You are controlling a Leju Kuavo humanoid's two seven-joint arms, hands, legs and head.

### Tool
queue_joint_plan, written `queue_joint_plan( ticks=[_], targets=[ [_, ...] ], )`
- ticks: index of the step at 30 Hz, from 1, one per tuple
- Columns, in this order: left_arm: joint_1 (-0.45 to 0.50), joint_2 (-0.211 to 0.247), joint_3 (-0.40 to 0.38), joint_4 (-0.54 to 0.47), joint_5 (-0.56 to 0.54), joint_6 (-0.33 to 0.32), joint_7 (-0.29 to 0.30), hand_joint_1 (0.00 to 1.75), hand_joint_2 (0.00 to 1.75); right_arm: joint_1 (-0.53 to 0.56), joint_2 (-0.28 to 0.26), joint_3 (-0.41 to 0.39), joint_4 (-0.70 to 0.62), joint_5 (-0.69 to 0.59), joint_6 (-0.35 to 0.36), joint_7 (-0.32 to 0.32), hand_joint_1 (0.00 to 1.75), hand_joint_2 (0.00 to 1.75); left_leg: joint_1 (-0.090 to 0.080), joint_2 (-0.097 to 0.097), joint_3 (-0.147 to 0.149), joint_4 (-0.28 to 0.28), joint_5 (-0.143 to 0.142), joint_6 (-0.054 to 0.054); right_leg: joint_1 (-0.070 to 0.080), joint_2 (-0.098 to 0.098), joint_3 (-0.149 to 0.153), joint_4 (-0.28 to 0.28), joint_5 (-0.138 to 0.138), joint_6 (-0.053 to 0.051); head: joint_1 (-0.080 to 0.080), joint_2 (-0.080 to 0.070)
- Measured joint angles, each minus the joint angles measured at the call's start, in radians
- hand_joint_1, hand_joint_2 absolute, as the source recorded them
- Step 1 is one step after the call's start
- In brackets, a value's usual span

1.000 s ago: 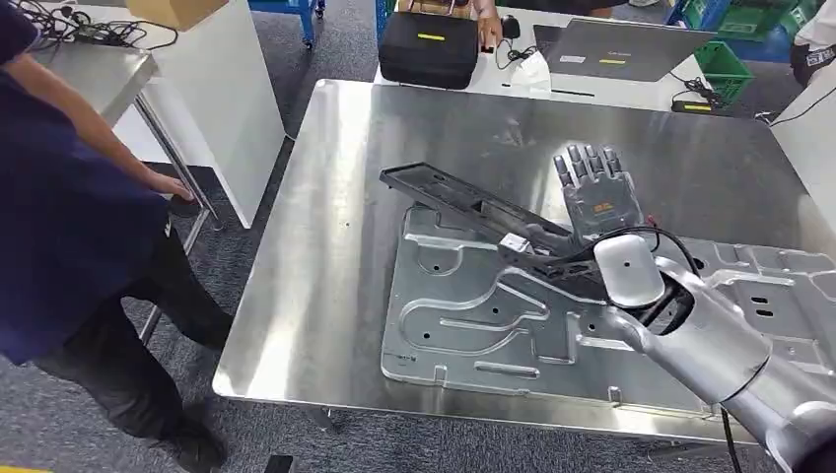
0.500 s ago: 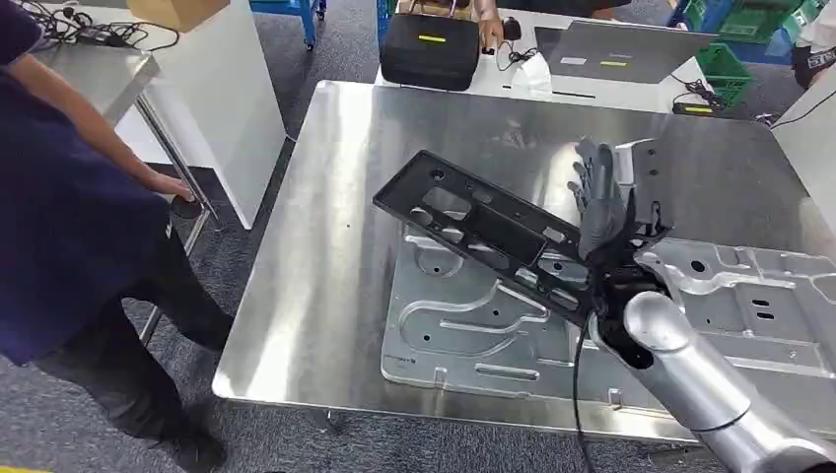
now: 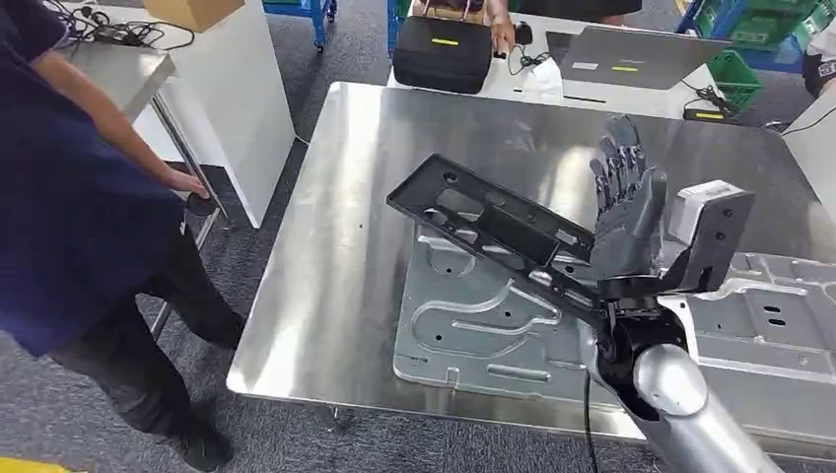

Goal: Take the parts from the cabinet and place them on the table.

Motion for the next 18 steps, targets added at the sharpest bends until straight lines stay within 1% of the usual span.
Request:
queue_joint_plan(
  ticks=[1,2,3,4,5,6,7,8,9,10,11,12,13,14,15,16,17,18],
  targets=[
    [0.0,0.0,0.0,0.0,0.0,0.0,0.0,0.0,0.0,0.001,0.003,-0.006,-0.007,0.001,0.0,0.0,0.0,0.0,-0.001,-0.003,-0.001,0.0,0.002,-0.002,0.0,0.0,0.021,-0.039,0.034,-0.004,0.001,0.0],
    [0.0,0.0,0.0,0.0,0.001,0.0,0.0,0.0,0.0,0.002,0.006,-0.013,-0.014,0.002,0.0,0.0,0.0,0.0,-0.002,-0.006,-0.001,0.001,0.004,-0.004,0.0,0.0,0.058,-0.112,0.078,-0.009,0.002,0.0],
    [0.0,0.0,0.0,0.0,0.002,0.0,0.0,0.0,0.0,0.002,0.008,-0.02,-0.023,0.003,0.0,0.0,0.0,0.0,-0.002,-0.009,-0.001,0.001,0.006,-0.008,0.001,0.001,0.107,-0.208,0.121,-0.015,0.002,0.0],
    [0.0,0.0,0.0,0.0,0.003,0.0,-0.001,0.0,0.0,0.001,0.011,-0.028,-0.032,0.005,0.0,-0.002,0.0,0.0,-0.002,-0.011,-0.003,0.001,0.009,-0.013,0.003,0.009,0.143,-0.284,0.129,-0.023,0.003,0.0],
    [-0.001,-0.001,0.0,0.0,0.003,0.0,-0.002,0.0,0.0,0.002,0.014,-0.032,-0.039,0.005,0.0,-0.005,0.0,0.0,-0.005,-0.014,-0.008,0.001,0.014,-0.02,0.007,0.012,0.154,-0.301,0.129,-0.025,0.002,0.0],
    [0.0,0.0,0.0,0.0,0.003,0.0,-0.002,0.0,0.0,0.005,0.017,-0.038,-0.046,0.006,0.0,-0.007,0.0,0.0,-0.003,-0.014,-0.009,0.0,0.021,-0.03,0.011,0.011,0.15,-0.299,0.134,-0.028,-0.003,0.0],
    [0.001,0.0,0.0,0.0,0.003,0.0,-0.002,0.0,0.0,0.005,0.019,-0.041,-0.051,0.006,0.0,-0.009,0.0,0.0,0.001,-0.014,-0.009,-0.001,0.025,-0.036,0.014,0.011,0.148,-0.299,0.134,-0.03,-0.002,0.0],
    [0.001,0.0,0.0,0.0,0.003,0.0,-0.002,0.0,0.0,0.005,0.022,-0.045,-0.056,0.006,0.0,-0.01,0.0,0.0,0.003,-0.014,-0.008,-0.005,0.03,-0.045,0.017,0.011,0.146,-0.298,0.139,-0.037,-0.002,0.0],
    [0.003,0.001,0.0,0.001,0.003,0.0,-0.002,0.0,0.0,0.005,0.026,-0.048,-0.059,0.006,0.0,-0.01,0.0,0.0,0.001,-0.015,-0.009,-0.004,0.03,-0.051,0.012,0.005,0.144,-0.312,0.153,-0.052,-0.003,0.0],
    [0.001,0.001,0.0,0.001,0.003,0.0,-0.002,0.0,0.0,0.003,0.029,-0.049,-0.062,0.006,0.0,-0.01,0.0,0.0,0.004,-0.005,-0.019,0.013,-0.001,-0.053,0.01,-0.001,0.14,-0.316,0.163,-0.059,-0.007,0.0],
    [0.001,0.001,0.0,0.001,0.003,0.0,-0.002,0.0,0.0,0.005,0.032,-0.052,-0.066,0.006,0.0,-0.01,0.0,0.0,0.006,0.0,-0.039,0.065,-0.055,-0.057,0.011,-0.001,0.13,-0.317,0.17,-0.069,-0.019,0.0],
    [0.001,0.001,0.0,0.001,0.003,0.0,-0.002,0.0,0.0,0.006,0.035,-0.053,-0.069,0.006,0.0,-0.01,0.0,0.0,0.008,0.0,-0.064,0.141,-0.11,-0.062,0.012,-0.003,0.12,-0.315,0.176,-0.069,-0.027,0.0],
    [0.001,0.001,0.0,0.001,0.003,0.0,-0.002,0.0,0.0,0.008,0.038,-0.053,-0.071,0.006,0.0,-0.01,0.0,0.0,0.009,0.0,-0.088,0.216,-0.151,-0.067,0.012,-0.004,0.11,-0.314,0.182,-0.069,-0.032,0.0],
    [0.001,0.002,0.0,0.001,0.003,0.0,-0.002,0.0,0.0,0.009,0.04,-0.053,-0.071,0.006,0.0,-0.01,0.0,0.0,0.009,-0.001,-0.102,0.273,-0.173,-0.07,0.013,-0.006,0.1,-0.312,0.189,-0.069,-0.038,0.0],
    [0.001,0.002,0.0,0.001,0.003,0.0,-0.002,0.0,0.0,0.01,0.042,-0.053,-0.071,0.006,0.0,-0.01,0.0,0.0,0.009,-0.001,-0.096,0.291,-0.167,-0.072,0.013,-0.007,0.089,-0.308,0.195,-0.067,-0.041,0.0],
    [0.002,0.002,0.0,0.001,0.003,0.0,-0.002,0.0,0.0,0.01,0.043,-0.053,-0.071,0.006,0.0,-0.01,0.0,0.0,0.009,0.0,-0.071,0.267,-0.142,-0.073,0.012,-0.009,0.078,-0.304,0.2,-0.065,-0.042,0.0],
    [0.001,0.002,0.0,0.001,0.003,0.0,-0.002,0.0,0.0,0.01,0.045,-0.054,-0.073,0.006,0.0,-0.01,0.0,0.0,0.01,0.0,-0.02,0.202,-0.104,-0.072,0.011,-0.01,0.067,-0.298,0.203,-0.061,-0.044,0.0],
    [0.001,0.003,0.0,0.001,0.003,0.0,-0.002,0.0,0.0,0.009,0.047,-0.055,-0.076,0.006,0.0,-0.01,0.0,0.0,0.012,0.001,0.037,0.119,-0.074,-0.072,0.01,-0.01,0.059,-0.291,0.206,-0.057,-0.045,0.0]
  ],
)
